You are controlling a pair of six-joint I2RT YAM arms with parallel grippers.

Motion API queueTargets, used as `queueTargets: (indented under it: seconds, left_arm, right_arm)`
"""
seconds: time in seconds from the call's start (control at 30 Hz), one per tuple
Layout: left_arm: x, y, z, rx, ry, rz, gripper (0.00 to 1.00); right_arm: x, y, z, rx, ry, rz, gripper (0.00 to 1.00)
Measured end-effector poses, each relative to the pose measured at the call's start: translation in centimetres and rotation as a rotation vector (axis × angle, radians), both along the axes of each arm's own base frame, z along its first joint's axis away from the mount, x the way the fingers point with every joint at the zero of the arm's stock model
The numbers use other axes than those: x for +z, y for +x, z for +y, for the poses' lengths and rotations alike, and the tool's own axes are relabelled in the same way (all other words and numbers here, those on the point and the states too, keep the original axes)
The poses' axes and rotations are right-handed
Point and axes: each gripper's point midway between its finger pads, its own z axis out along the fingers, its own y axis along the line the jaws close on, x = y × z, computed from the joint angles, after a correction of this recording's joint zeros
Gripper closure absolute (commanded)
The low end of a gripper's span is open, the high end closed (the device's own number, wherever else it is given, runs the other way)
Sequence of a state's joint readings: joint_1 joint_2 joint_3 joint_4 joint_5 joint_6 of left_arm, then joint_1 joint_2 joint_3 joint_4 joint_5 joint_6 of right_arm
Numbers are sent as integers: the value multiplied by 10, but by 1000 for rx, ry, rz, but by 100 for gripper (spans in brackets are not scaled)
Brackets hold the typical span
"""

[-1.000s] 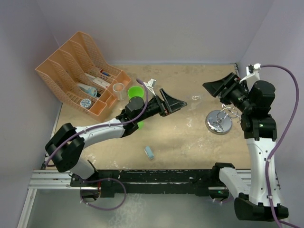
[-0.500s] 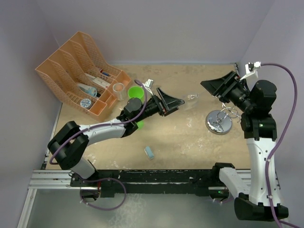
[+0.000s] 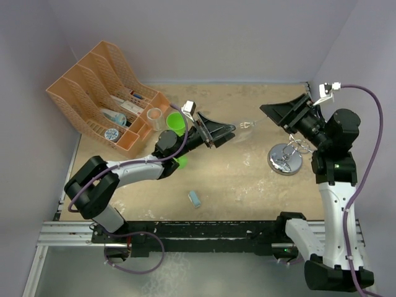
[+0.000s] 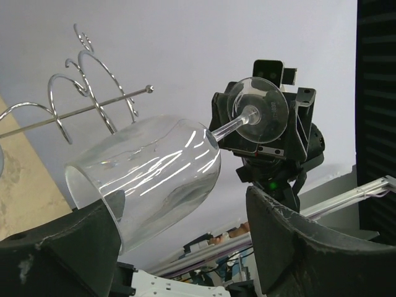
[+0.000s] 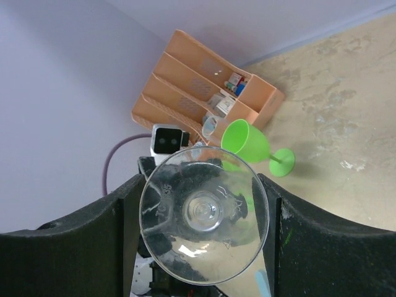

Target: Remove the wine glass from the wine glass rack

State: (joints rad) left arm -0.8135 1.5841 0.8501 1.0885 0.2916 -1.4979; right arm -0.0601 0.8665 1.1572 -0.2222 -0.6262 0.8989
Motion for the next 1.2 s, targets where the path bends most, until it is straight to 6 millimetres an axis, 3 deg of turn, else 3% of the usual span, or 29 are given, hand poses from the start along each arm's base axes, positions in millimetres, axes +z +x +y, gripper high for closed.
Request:
queueTargets:
  seconds: [0.2,0.4,0.6,0.83,1.07,1.2]
  left_arm:
    - [1,-6,5,-33,-50,33,54]
    - [10,-12,10,-58,-104,42,68]
    - [26,-19,16,-86,-169,17,70]
    - [34,-24,20,-105,-194,-10,64]
    - [34,-24,21,-110,-198,-8,70]
    - [38,-24,23,-108,-211,-14,63]
  right_arm:
    - [2,-1,6,33,58,-29,89]
    - [13,-2,8,51,107,-68,87]
    - [24,-4,10,68,144,-105,83]
    - [27,-5,14,99,185,-140,82]
    - [29,-1,17,139,200,-155,81]
    - [29,2,18,149,220,-148,80]
